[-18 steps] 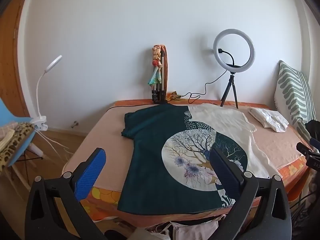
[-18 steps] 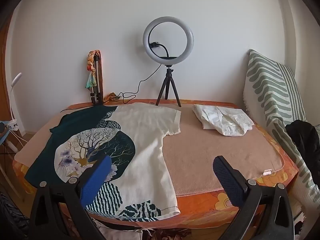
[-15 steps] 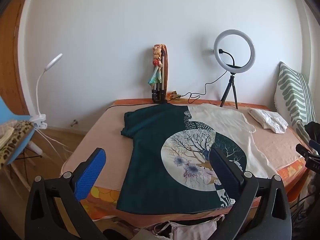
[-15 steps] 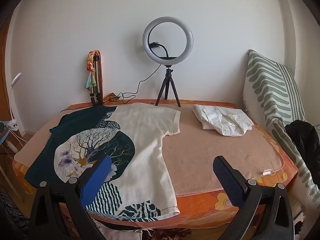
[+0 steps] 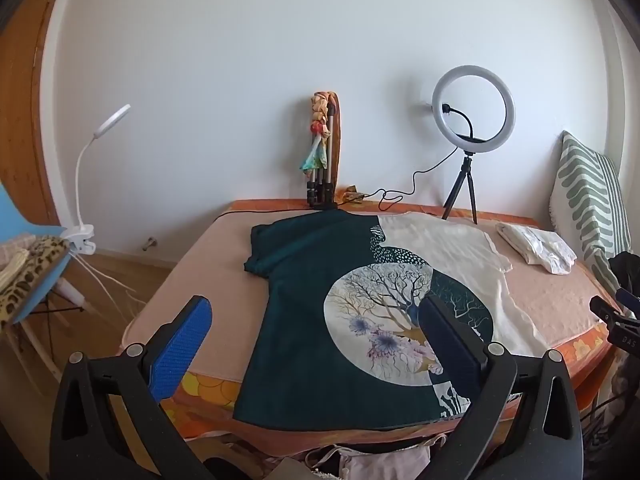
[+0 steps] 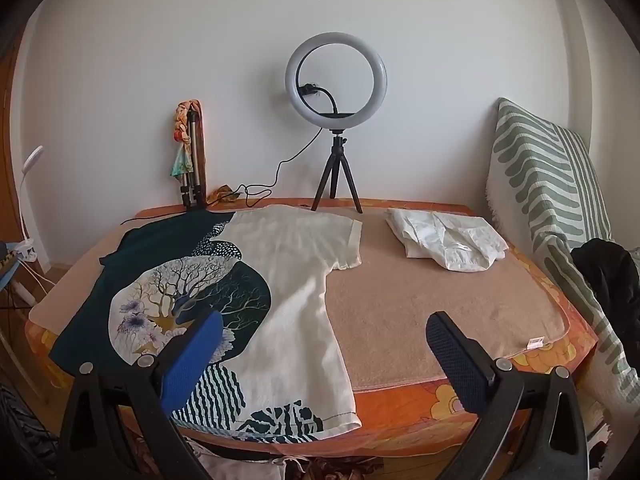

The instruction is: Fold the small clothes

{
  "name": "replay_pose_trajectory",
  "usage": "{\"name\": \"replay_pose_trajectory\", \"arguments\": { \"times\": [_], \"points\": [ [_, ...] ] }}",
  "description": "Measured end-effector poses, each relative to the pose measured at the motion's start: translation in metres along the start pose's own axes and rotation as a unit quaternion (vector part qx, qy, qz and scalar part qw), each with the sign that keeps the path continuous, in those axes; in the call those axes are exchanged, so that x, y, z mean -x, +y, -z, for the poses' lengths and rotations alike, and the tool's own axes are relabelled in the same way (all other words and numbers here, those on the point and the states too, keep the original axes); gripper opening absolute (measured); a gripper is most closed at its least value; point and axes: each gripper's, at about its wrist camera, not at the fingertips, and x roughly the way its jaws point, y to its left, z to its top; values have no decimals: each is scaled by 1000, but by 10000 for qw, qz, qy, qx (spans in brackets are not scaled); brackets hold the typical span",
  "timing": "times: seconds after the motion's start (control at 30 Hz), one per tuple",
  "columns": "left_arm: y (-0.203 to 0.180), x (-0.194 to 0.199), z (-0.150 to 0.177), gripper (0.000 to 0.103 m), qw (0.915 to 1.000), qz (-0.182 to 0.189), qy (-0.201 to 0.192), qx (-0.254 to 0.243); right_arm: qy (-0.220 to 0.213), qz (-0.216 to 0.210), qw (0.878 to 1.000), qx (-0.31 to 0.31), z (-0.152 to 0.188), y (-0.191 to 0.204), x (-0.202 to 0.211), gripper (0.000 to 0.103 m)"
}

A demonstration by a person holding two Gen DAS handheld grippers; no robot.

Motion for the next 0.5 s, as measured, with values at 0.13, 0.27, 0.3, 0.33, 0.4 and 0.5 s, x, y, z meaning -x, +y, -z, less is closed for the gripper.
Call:
{"name": "replay_pose_trajectory", "arguments": {
  "times": [0.13,0.27,0.3,0.33,0.4,0.5],
  "points": [
    [0,-1,-1,103,10000,0,9,8,7,-9,10000,-2,-1,-1,0,103],
    [0,0,1,103,10000,-6,-20,18,-1,-10,10000,0,0,1,1,103],
    [0,0,1,103,10000,-5,-26,26,2,-12,10000,-2,0,1,1,103],
    [0,1,1,103,10000,0,-29,33,0,-20,10000,-4,0,1,1,103],
    [0,0,1,103,10000,17,-13,47,2,-22,10000,-6,0,1,0,103],
    [1,0,1,103,10000,13,-17,44,1,-21,10000,4,1,1,0,103]
  ]
}}
